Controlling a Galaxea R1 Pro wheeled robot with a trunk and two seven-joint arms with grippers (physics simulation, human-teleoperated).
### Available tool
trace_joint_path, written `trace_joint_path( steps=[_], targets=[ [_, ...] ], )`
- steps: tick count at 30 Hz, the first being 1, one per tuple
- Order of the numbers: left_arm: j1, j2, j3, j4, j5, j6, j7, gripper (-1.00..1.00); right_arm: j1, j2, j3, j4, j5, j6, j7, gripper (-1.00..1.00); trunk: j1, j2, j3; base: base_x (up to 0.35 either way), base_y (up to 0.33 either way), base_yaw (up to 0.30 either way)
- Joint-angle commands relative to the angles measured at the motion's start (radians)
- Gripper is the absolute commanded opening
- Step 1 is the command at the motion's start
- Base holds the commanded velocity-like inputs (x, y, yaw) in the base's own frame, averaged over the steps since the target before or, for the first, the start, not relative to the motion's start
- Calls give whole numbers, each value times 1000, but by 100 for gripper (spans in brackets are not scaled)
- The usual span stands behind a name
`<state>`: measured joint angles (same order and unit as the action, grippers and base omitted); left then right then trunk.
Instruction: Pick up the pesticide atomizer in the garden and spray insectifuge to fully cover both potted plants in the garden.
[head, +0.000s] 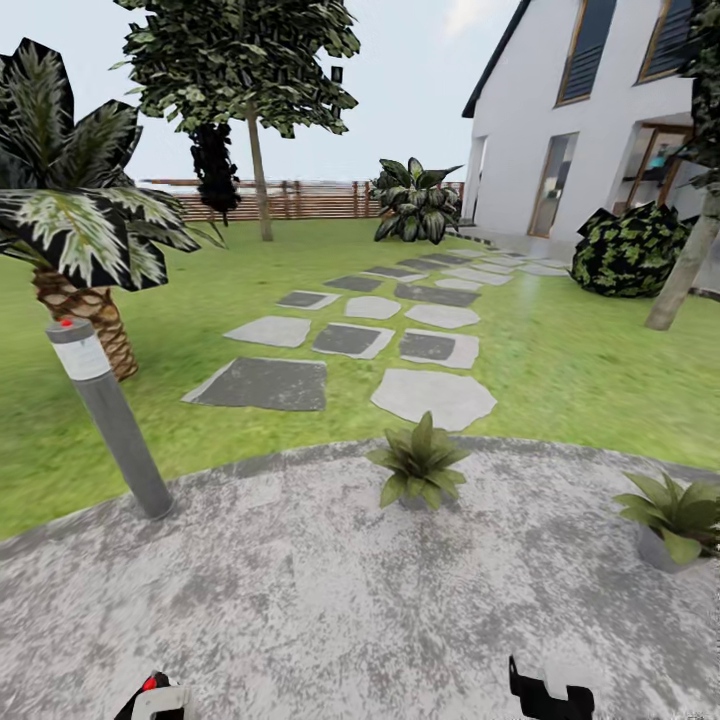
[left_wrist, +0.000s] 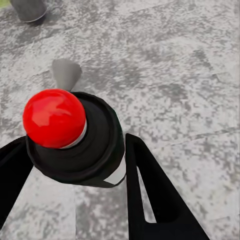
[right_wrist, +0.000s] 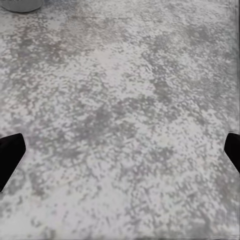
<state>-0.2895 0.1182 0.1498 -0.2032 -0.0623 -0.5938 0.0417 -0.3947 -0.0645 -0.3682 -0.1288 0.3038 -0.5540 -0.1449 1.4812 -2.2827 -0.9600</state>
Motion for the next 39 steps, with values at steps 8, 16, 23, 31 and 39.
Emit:
trace_joint_path(
  steps=[8, 16, 23, 31, 39],
  targets=[
    [0, 0, 2, 1, -7, -3, 4, -100, -1, 0, -4, 2, 11, -3, -7, 100, 0, 0, -1, 160, 329, -265],
    [0, 0, 2, 1, -7, -3, 4, -100, -1, 0, -4, 2, 11, -3, -7, 100, 0, 0, -1, 172, 325, -265],
    [0, 0, 2, 1, -7, -3, 4, -100, -1, 0, -4, 2, 11, -3, -7, 100, 0, 0, -1, 161, 325, -265],
    [0, 0, 2, 1, -7, -3, 4, -100, -1, 0, -4, 2, 11, -3, -7, 100, 0, 0, -1, 144, 325, -265],
    [0, 0, 2, 1, -7, -3, 4, -100, -1, 0, -3, 2, 11, -3, -7, 100, 0, 0, -1, 70, 329, -265]
  ],
)
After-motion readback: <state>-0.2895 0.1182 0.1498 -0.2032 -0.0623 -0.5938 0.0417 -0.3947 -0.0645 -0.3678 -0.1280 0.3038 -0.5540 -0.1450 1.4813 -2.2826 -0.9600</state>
